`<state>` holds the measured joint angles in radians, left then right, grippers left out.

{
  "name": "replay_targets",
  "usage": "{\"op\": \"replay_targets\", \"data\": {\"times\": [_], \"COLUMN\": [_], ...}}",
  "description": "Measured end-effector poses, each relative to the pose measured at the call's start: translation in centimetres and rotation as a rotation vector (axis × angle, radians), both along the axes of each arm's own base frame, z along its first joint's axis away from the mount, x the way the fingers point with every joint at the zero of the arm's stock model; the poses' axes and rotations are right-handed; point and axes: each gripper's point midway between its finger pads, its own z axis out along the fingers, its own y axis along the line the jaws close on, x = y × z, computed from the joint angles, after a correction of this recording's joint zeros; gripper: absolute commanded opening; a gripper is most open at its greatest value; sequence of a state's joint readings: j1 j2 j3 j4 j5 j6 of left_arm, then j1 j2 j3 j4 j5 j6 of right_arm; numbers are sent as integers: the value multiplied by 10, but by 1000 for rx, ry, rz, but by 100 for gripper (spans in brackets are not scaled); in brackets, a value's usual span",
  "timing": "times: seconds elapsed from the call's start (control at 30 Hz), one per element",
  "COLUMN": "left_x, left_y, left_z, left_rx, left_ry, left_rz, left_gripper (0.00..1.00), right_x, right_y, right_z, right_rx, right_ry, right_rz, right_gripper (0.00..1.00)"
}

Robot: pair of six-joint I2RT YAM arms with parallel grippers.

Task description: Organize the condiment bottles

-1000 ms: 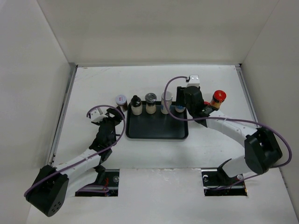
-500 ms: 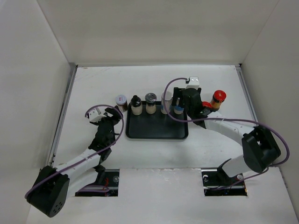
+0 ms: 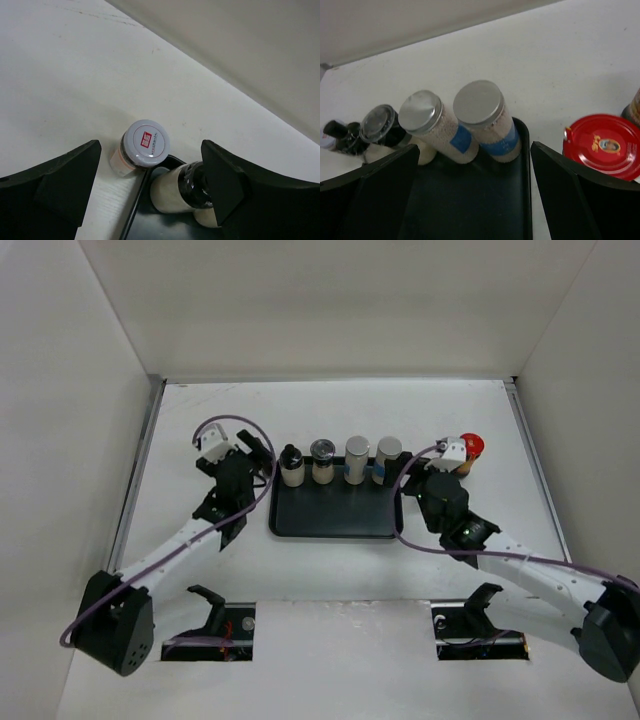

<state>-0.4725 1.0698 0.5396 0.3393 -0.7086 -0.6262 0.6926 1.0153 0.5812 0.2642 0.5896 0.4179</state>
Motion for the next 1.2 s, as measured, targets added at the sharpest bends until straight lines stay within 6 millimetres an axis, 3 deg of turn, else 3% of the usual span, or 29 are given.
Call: {"op": "replay_targets", "data": {"times": [0.2,0.37,0.67,0.83,0.93,1.2], "left_x": [35,44,65,66,67,68], "left_y": [-4,1,-9,-12,-13,-10], "left_z": [-27,-54,-62,-90,-100,-100], "left_rx": [75,131,164,191,196,203], "left_ry": [175,293,362,437,459,445], "left_rz": [-6,0,-39,-53,-57,-44], "left_gripper": [81,84,83,81,75,48], "right_x": [-23,-29,-35,-43,-46,-47], "right_y": [-6,6,18,20,20,22], "right_z": [-25,-16,-11,5,16,9], "right_rx": [-1,34,61,101,128,113], "right_ry": [7,-28,-55,-96,-124,-111], "right_rz": [14,50,90,114,118,125], "right_gripper": [100,100,100,100,100,100]}}
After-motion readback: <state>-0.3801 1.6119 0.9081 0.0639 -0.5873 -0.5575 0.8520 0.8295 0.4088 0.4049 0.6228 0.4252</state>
